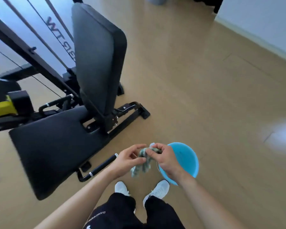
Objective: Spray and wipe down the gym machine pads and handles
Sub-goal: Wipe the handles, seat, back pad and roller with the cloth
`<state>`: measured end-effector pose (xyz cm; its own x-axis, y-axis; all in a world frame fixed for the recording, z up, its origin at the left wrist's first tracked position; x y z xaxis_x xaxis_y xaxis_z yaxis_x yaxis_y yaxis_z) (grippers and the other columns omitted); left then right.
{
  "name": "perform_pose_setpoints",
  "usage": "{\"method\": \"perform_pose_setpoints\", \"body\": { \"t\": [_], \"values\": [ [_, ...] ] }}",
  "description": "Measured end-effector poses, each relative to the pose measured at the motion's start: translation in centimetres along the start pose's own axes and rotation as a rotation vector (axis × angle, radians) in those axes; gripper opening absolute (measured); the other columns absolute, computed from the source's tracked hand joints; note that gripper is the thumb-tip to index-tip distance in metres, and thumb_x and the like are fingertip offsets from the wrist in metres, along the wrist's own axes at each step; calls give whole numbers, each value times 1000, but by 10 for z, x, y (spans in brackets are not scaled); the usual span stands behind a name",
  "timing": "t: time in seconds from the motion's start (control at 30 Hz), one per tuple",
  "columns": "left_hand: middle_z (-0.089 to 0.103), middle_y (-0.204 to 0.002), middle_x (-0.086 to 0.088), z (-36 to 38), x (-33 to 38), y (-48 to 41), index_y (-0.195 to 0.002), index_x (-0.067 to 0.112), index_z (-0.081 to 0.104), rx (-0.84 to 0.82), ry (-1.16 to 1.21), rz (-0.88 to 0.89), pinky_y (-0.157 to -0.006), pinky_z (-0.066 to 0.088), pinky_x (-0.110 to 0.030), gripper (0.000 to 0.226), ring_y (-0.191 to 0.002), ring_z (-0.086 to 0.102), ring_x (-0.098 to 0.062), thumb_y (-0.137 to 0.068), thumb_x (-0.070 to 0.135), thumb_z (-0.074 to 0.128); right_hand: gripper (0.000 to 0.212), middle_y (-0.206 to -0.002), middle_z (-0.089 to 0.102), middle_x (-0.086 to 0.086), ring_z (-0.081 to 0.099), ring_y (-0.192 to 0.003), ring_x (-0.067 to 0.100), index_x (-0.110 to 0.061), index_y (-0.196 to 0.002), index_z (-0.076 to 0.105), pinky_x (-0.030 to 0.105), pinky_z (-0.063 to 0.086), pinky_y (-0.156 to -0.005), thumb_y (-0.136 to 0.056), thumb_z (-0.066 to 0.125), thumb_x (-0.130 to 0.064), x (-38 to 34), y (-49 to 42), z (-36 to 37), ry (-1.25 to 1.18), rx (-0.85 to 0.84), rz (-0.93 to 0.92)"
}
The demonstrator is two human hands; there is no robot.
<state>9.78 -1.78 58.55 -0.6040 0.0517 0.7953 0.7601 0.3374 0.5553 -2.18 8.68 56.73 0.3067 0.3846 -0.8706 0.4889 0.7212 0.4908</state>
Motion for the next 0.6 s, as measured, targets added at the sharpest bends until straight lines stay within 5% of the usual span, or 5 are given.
{"method": "perform_pose_setpoints", "body": {
  "t": [0.1,0.27,0.37,0.6],
  "values": [
    [62,-103,1,-35,5,28,-99,38,70,126,-44,92,-84,59,-37,26,-89,66,-13,-78,50,80,13,-76,70,-1,64,-72,13,-24,-78,75,32,56,-69,-89,81,-24,-28,8,42,40,-113,-8],
    [69,-90,-11,-94,-18,76,-79,19,61,246,84,132,-81,58,-52,34,-83,66,-28,-77,48,79,11,-85,74,7,69,-79,17,-11,-88,75,38,61,-76,-87,83,-19,-68,17,121,122,-229,-57],
    [60,-73,-2,-122,-36,107,-75,16,54,257,164,157,-65,45,-39,39,-71,54,-17,-77,44,81,21,-89,74,6,69,-81,15,-9,-96,75,36,61,-78,-82,88,-18,-85,22,163,224,-312,-84],
    [50,-64,19,-205,-91,168,-90,25,63,435,169,173,-59,39,-23,28,-61,45,-3,-79,24,89,36,-98,76,-2,72,-90,12,-11,-113,74,27,60,-85,-80,86,-4,-97,12,244,508,-376,-62]
  ]
}}
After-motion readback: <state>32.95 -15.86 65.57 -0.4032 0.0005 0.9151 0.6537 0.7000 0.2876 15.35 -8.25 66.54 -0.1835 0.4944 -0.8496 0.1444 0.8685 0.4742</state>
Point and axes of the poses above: each hand's wrist, its own y-axis away from the middle knuckle, its own z-axis out of the palm, x = y × z, the point moved 9 cm from there along -y, towards the middle knuckle
